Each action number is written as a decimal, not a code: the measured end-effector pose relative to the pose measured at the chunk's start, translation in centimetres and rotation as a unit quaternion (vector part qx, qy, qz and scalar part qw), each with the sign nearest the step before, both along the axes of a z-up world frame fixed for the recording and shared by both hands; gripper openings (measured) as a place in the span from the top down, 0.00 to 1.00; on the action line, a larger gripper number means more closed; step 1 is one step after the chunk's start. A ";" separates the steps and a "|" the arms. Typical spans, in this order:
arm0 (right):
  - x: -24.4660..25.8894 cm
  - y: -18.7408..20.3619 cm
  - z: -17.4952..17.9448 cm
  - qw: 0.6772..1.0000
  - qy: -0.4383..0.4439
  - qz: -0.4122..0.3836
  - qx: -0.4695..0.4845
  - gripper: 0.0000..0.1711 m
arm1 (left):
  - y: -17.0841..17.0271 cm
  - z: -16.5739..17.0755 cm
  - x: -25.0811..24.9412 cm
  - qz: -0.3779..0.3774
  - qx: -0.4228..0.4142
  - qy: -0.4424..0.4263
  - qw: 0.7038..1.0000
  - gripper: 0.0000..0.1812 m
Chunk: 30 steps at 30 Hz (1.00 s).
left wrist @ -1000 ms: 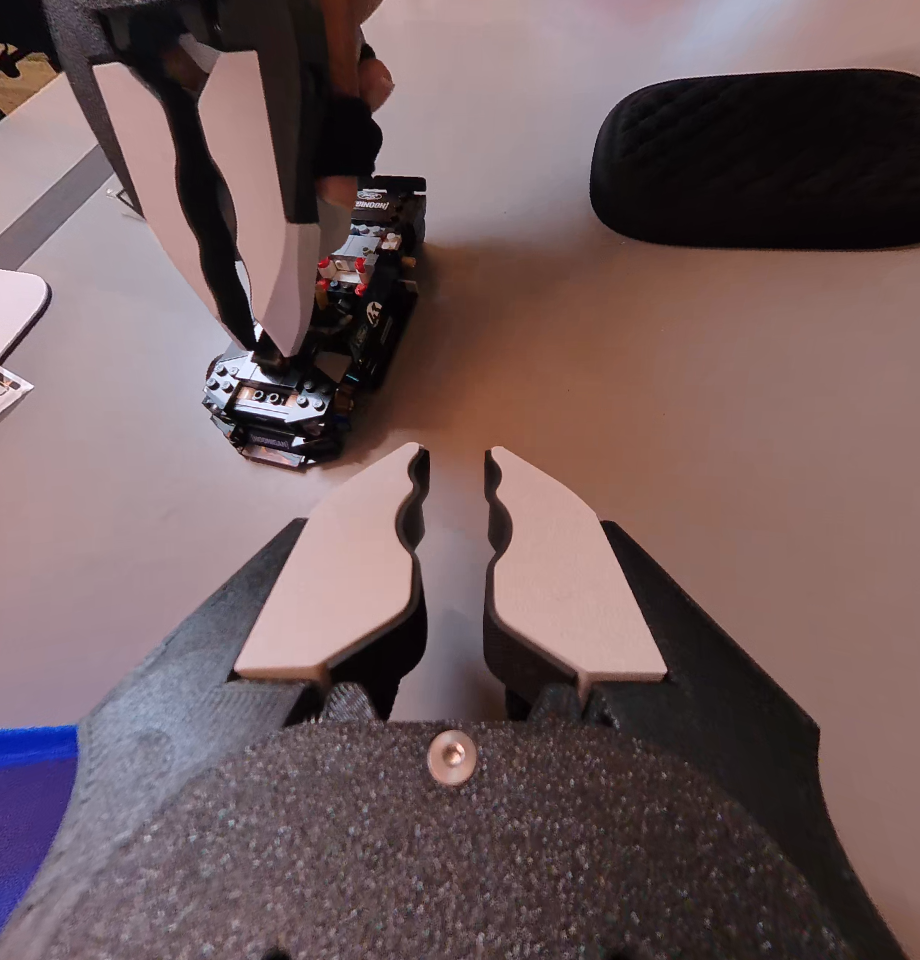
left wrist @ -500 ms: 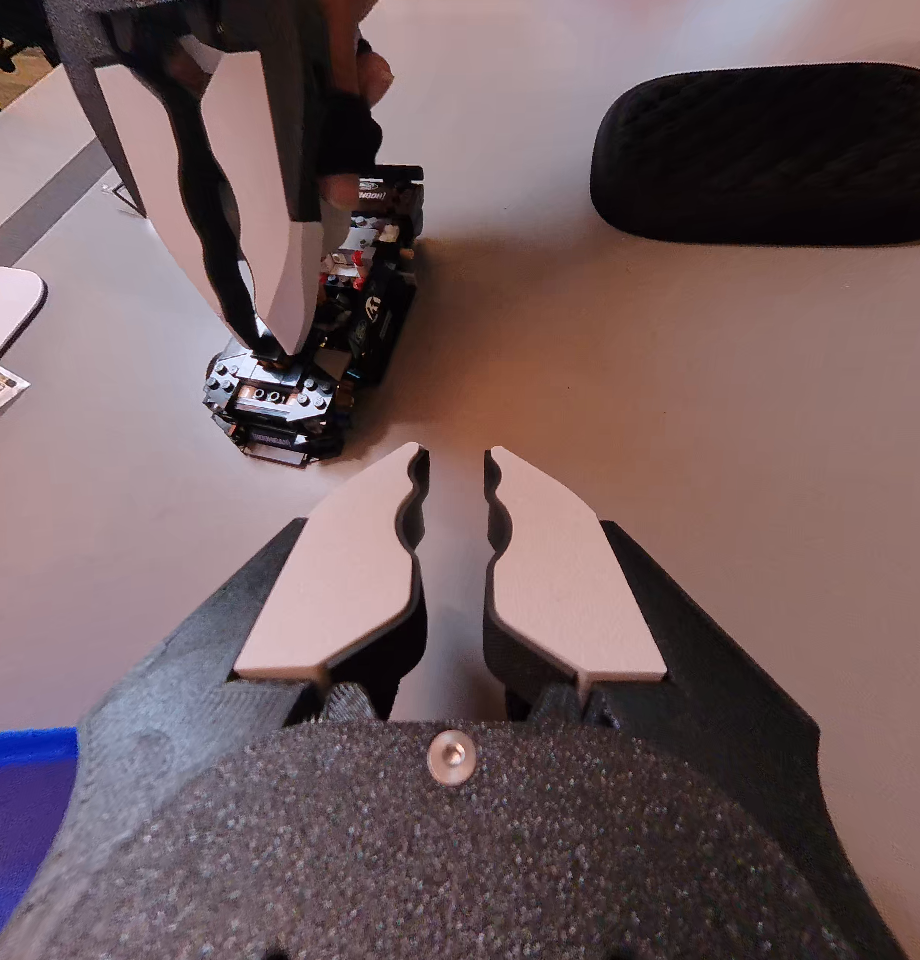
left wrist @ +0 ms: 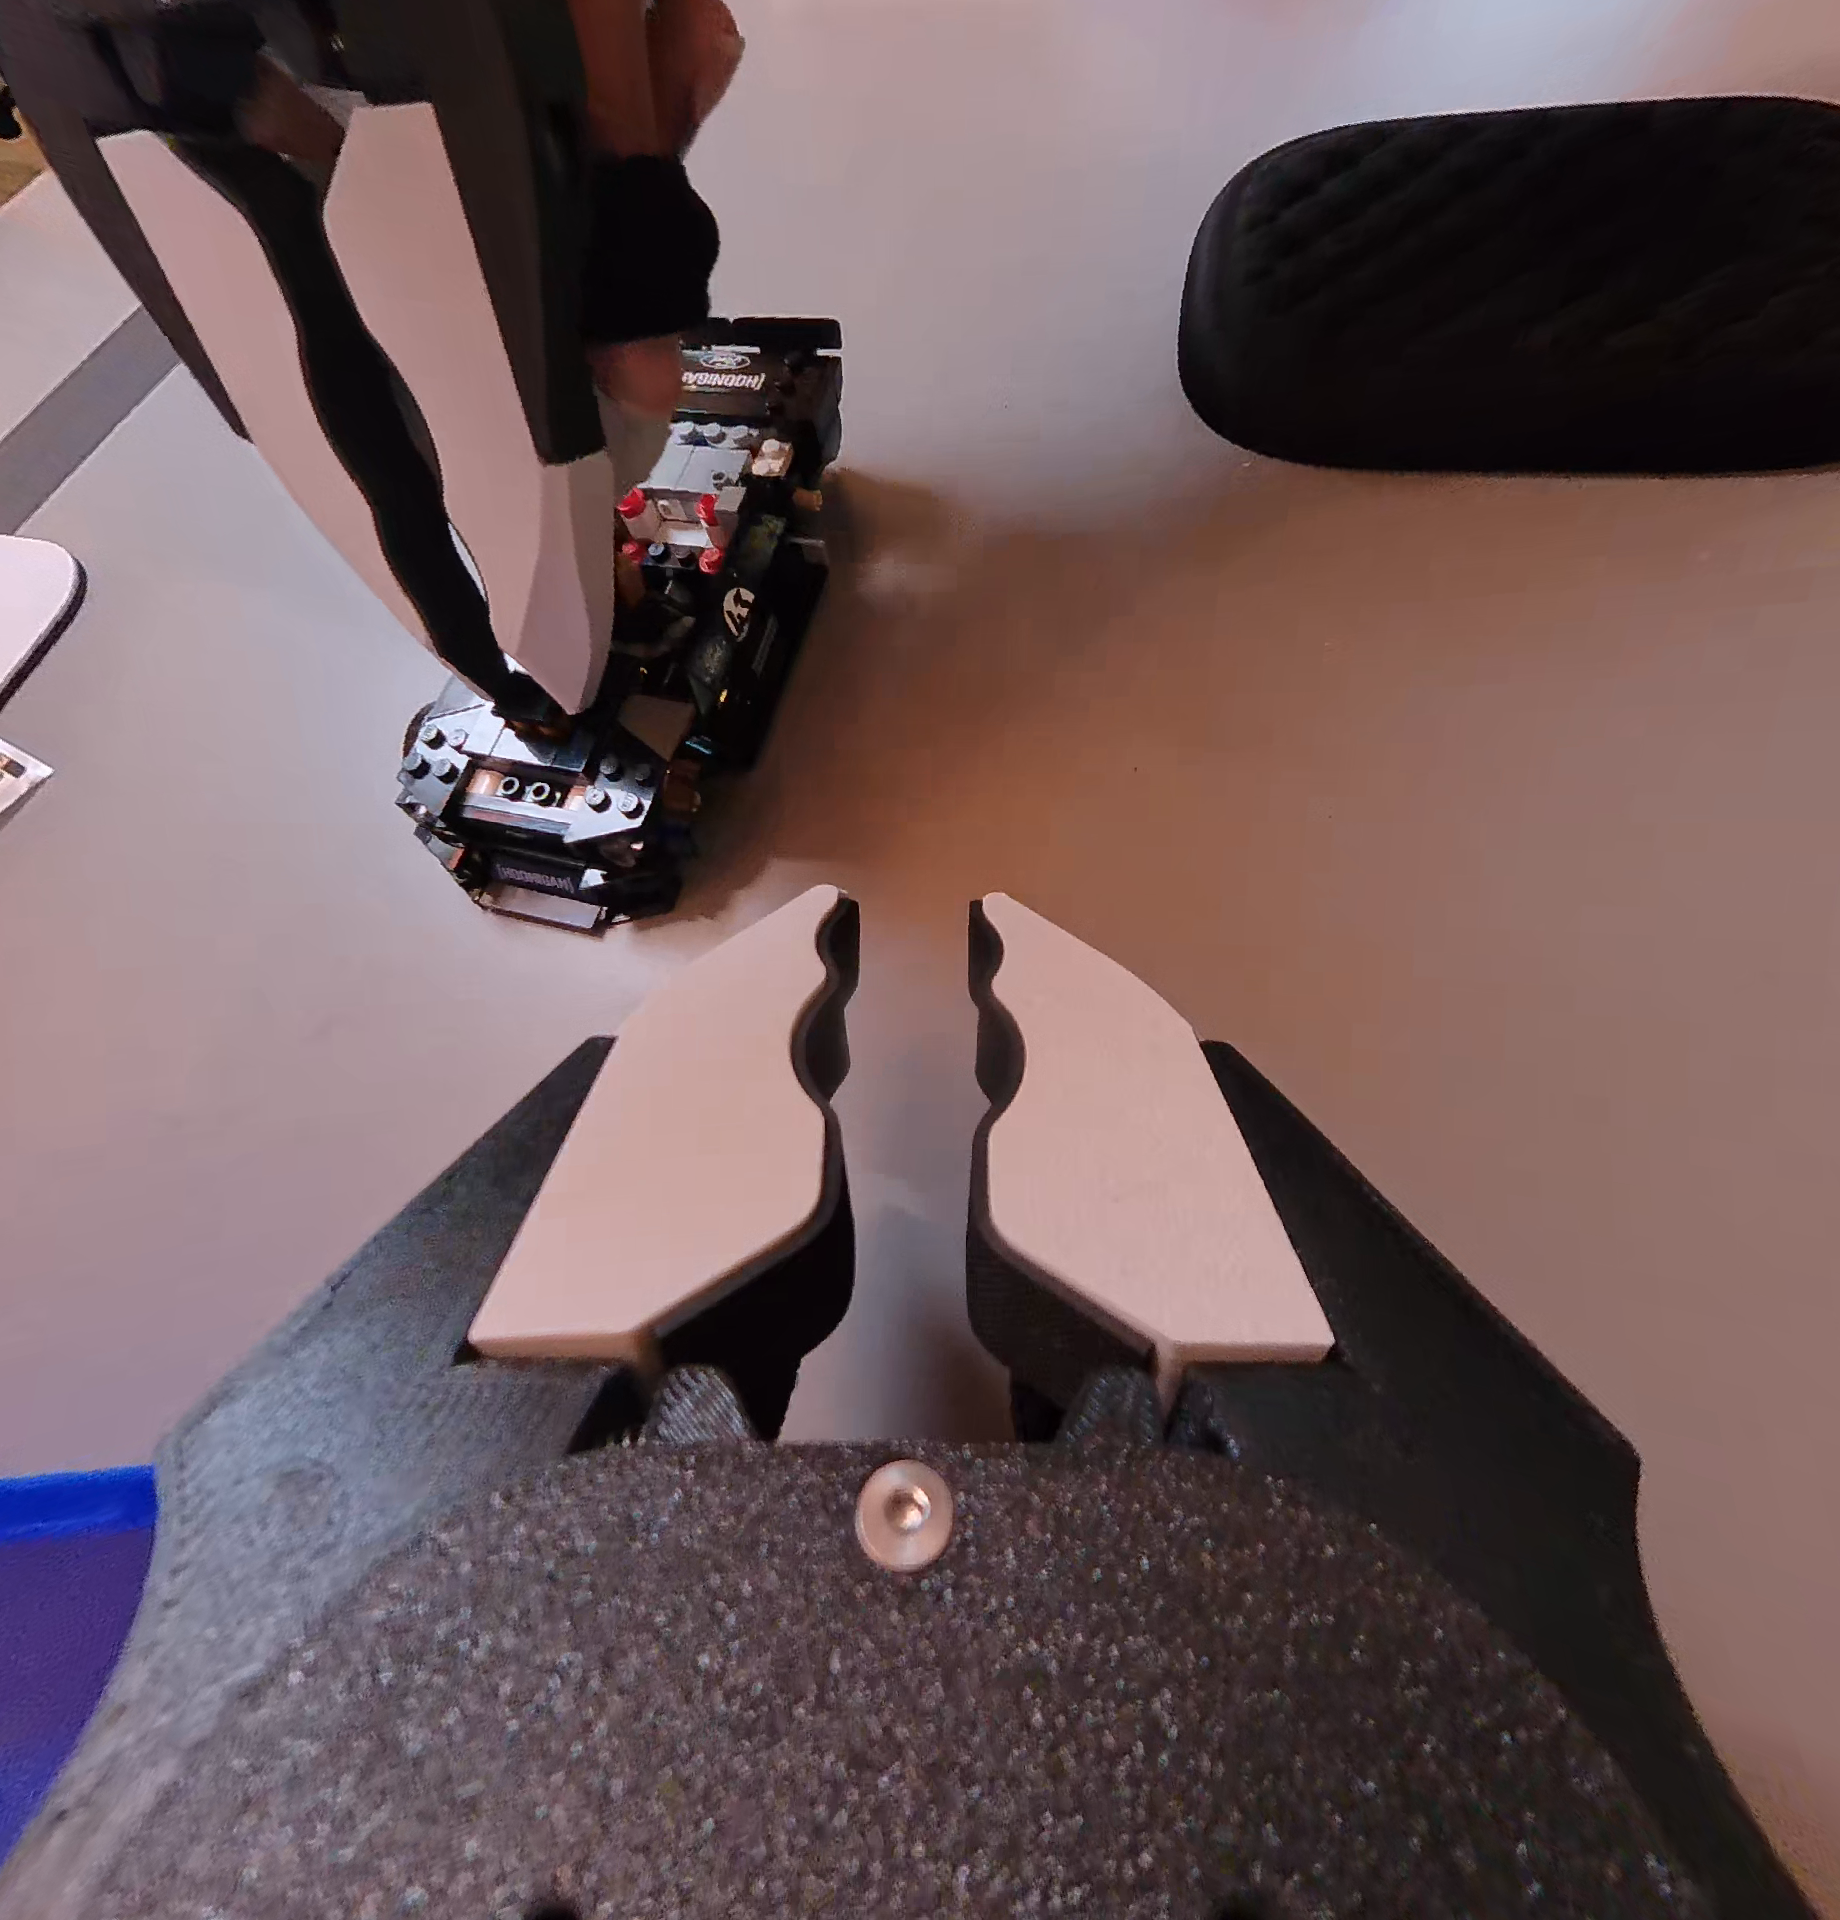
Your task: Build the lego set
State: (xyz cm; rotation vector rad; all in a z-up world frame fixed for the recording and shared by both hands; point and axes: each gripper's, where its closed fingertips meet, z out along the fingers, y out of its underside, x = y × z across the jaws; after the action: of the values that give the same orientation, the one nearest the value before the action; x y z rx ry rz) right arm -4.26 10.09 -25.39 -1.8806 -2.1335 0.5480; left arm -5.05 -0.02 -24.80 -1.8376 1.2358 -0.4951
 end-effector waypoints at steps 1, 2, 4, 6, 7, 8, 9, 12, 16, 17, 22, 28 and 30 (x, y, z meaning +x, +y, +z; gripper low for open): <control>0.0 0.0 0.0 1.000 -0.009 0.001 0.006 0.91 | 0.0 0.0 0.0 0.000 0.001 0.001 1.000 0.89; 0.0 0.0 0.0 1.000 -0.018 0.002 0.012 0.91 | 0.0 0.0 0.0 -0.001 0.001 0.002 1.000 0.89; 0.0 0.0 0.0 0.999 -0.027 0.005 0.019 0.91 | -0.1 0.0 0.0 -0.002 0.004 0.003 1.000 0.89; 0.0 0.0 0.0 0.999 -0.026 0.007 0.024 0.91 | -0.1 0.2 0.0 -0.001 0.008 0.000 1.000 0.89; 0.0 0.0 0.0 0.999 -0.026 0.008 0.028 0.90 | -0.1 0.3 0.0 0.000 0.009 -0.002 1.000 0.89; 0.0 0.0 0.0 0.999 -0.021 0.008 0.030 0.89 | 0.0 0.4 0.0 0.001 0.010 -0.006 1.000 0.89; -0.1 0.0 0.1 0.999 -0.013 0.006 0.029 0.86 | 0.0 0.6 0.0 0.002 0.010 -0.010 1.000 0.89; -0.7 -0.1 1.1 0.999 0.037 -0.012 0.017 0.82 | 0.2 0.7 0.0 0.006 0.009 -0.017 1.000 0.89; -0.7 0.4 2.7 0.993 0.105 -0.047 0.022 0.80 | 0.3 0.4 -0.1 0.010 0.002 -0.014 1.000 0.90; -0.5 0.5 3.0 0.990 0.122 -0.057 0.027 0.79 | 0.4 0.5 -0.1 0.012 0.002 -0.016 1.000 0.90; 1.7 -0.1 3.4 0.977 0.176 -0.103 0.059 0.78 | 0.9 0.8 -0.4 0.027 -0.004 -0.033 0.999 0.90; 6.5 -0.8 0.8 0.968 0.152 -0.158 0.126 0.77 | 1.6 1.5 -0.7 0.048 0.009 -0.049 0.998 0.91; 7.8 -0.9 0.2 0.964 0.147 -0.169 0.143 0.75 | 1.9 1.8 -0.7 0.055 0.013 -0.054 0.997 0.91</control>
State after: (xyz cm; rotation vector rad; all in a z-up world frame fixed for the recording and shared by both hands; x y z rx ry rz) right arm 3.52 9.22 -25.20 -1.8126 -1.5681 0.3891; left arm -5.79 1.84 -22.96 -1.8212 1.0568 -0.5082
